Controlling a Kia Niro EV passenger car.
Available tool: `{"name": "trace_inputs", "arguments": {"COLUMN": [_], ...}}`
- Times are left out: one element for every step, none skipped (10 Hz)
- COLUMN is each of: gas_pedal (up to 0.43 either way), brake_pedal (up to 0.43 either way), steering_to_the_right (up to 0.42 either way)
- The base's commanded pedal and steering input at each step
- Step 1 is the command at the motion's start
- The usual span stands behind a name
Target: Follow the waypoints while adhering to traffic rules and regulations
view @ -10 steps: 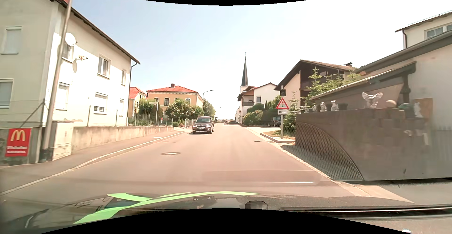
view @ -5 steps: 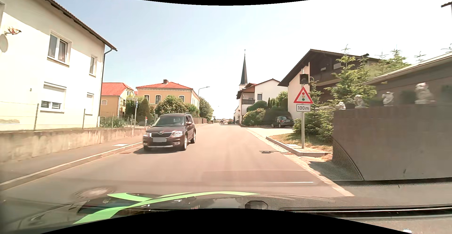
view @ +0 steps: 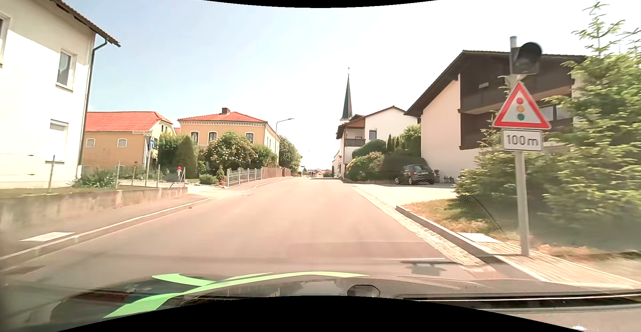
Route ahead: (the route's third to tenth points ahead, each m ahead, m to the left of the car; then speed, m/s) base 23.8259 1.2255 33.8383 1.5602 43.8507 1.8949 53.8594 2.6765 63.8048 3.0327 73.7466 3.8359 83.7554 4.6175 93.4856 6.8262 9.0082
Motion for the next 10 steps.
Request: {"name": "trace_inputs", "arguments": {"gas_pedal": [0.138, 0.138, 0.138, 0.138, 0.138, 0.138, 0.15, 0.138, 0.13, 0.13], "brake_pedal": [0.0, 0.0, 0.0, 0.0, 0.0, 0.0, 0.0, 0.0, 0.0, 0.0], "steering_to_the_right": [-0.007, -0.007, -0.007, -0.008, -0.008, -0.008, -0.01, -0.014, -0.022, -0.027]}}
